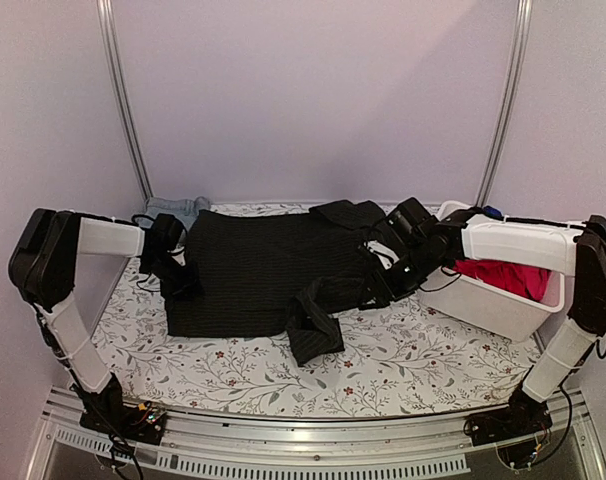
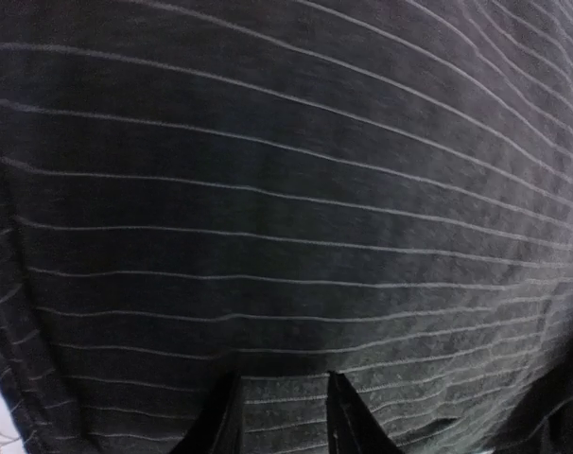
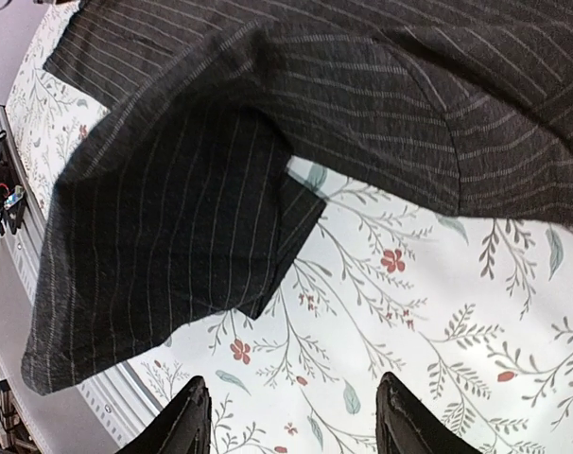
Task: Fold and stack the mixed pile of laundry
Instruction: Smooth out the flattened shirt at the center of the board.
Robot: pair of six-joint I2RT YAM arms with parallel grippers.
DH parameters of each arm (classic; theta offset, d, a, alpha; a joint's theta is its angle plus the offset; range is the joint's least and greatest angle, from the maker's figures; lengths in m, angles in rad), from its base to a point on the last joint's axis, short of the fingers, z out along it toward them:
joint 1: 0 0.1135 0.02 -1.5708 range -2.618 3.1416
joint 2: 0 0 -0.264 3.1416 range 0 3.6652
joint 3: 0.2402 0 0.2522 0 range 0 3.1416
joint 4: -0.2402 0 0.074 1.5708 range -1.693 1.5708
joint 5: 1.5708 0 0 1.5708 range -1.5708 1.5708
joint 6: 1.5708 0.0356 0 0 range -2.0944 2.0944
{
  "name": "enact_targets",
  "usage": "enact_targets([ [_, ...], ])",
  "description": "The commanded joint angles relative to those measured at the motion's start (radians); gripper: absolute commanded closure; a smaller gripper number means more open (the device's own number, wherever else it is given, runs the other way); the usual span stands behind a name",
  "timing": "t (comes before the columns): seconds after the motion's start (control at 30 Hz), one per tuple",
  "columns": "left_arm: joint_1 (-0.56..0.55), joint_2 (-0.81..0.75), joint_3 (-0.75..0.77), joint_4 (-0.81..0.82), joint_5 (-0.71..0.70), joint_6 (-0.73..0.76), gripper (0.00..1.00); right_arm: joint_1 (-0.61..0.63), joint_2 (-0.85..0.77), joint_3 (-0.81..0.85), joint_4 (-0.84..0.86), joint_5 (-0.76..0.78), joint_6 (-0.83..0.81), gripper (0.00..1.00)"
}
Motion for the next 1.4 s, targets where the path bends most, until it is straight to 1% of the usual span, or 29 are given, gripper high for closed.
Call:
enact_targets([
  [0.0,0.136,0.021,-0.010,-0.068,-0.156,-0.008,0.73,-0.010,-0.067,-0.041,-0.013,0.002,0.034,0.42],
  [0.13,0.282,-0.009,0.009,-0.052,-0.197,-0.006,0.74,-0.032,-0.090,-0.067,0.000,-0.021,0.046,0.42],
  [0.2,0.297,-0.076,0.018,-0.005,-0.153,0.025,0.69,-0.037,-0.101,-0.088,0.013,-0.032,0.047,0.42],
  [0.23,0.278,-0.129,0.019,0.019,-0.115,0.053,0.65,-0.037,-0.107,-0.099,0.019,-0.035,0.046,0.42],
  [0.27,0.220,-0.179,0.021,0.035,-0.090,0.093,0.56,-0.039,-0.112,-0.108,0.024,-0.038,0.046,0.42],
  [0.33,0.061,-0.283,0.031,0.022,-0.066,0.206,0.36,-0.046,-0.119,-0.115,0.035,-0.046,0.053,0.41],
  [0.37,-0.020,-0.332,0.028,0.012,-0.028,0.245,0.30,-0.050,-0.122,-0.115,0.040,-0.051,0.057,0.41],
  [0.43,-0.170,-0.432,0.021,-0.012,0.012,0.271,0.23,-0.056,-0.130,-0.114,0.052,-0.050,0.066,0.41],
  [0.5,-0.330,-0.534,-0.002,0.023,0.037,0.268,0.19,-0.063,-0.131,-0.110,0.060,-0.052,0.070,0.41],
  [0.57,-0.500,-0.581,0.007,0.046,0.016,0.279,0.15,-0.074,-0.125,-0.104,0.065,-0.051,0.068,0.41],
  [0.6,-0.580,-0.575,0.028,0.039,0.003,0.287,0.14,-0.079,-0.119,-0.101,0.065,-0.049,0.067,0.41],
  [0.67,-0.706,-0.512,0.097,-0.017,-0.022,0.323,0.14,-0.094,-0.111,-0.092,0.066,-0.046,0.068,0.41],
  [0.77,-0.842,-0.330,0.253,-0.158,-0.027,0.410,0.15,-0.126,-0.106,-0.084,0.066,-0.039,0.080,0.41],
  [0.83,-0.903,-0.168,0.359,-0.235,-0.030,0.462,0.16,-0.150,-0.111,-0.079,0.069,-0.040,0.092,0.41],
  [0.9,-0.947,-0.069,0.436,-0.258,-0.033,0.513,0.17,-0.172,-0.120,-0.075,0.071,-0.041,0.102,0.41],
  [1.03,-0.980,0.095,0.555,-0.275,-0.050,0.597,0.17,-0.216,-0.141,-0.066,0.071,-0.046,0.114,0.41],
  [1.13,-0.988,0.233,0.638,-0.352,-0.151,0.624,0.19,-0.236,-0.167,-0.071,0.070,-0.042,0.122,0.41],
  [1.23,-0.987,0.330,0.659,-0.404,-0.277,0.626,0.20,-0.257,-0.198,-0.091,0.070,-0.032,0.132,0.41],
  [1.33,-0.982,0.373,0.636,-0.431,-0.396,0.606,0.27,-0.270,-0.232,-0.114,0.070,-0.028,0.147,0.40],
  [1.37,-0.980,0.378,0.626,-0.429,-0.418,0.600,0.32,-0.270,-0.240,-0.121,0.073,-0.036,0.147,0.40],
])
